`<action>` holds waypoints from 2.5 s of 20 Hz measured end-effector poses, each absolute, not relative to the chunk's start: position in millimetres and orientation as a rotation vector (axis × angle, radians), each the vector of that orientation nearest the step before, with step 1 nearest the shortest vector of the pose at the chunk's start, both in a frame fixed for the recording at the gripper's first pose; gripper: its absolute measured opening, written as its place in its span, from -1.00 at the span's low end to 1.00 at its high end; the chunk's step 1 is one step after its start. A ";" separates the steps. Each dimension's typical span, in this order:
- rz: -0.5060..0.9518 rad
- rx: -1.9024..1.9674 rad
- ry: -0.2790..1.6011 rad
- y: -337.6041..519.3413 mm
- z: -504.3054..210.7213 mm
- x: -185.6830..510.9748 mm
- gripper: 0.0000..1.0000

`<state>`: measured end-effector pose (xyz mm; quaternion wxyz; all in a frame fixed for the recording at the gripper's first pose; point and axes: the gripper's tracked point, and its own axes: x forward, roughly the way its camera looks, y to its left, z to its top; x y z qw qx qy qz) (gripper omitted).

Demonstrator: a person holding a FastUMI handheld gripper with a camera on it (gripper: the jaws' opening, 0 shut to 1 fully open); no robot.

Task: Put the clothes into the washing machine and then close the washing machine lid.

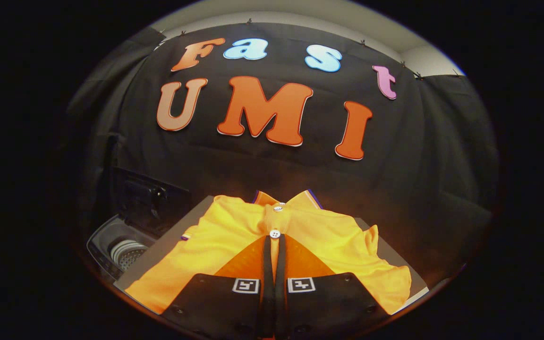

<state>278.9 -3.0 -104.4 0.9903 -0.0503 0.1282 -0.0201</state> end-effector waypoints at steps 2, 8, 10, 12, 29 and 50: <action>-0.054 -0.070 0.145 -2.6 -72.9 268.2 -0.83; -0.053 0.018 -0.023 0.0 3.6 242.4 -0.83; -0.046 0.020 -0.070 2.7 25.4 236.3 -0.84; -0.032 0.026 -0.106 10.1 49.2 233.3 -0.84; -0.030 -0.018 -0.096 220.5 129.7 282.2 -0.84; 0.052 0.061 0.025 408.7 -4.4 325.2 -0.84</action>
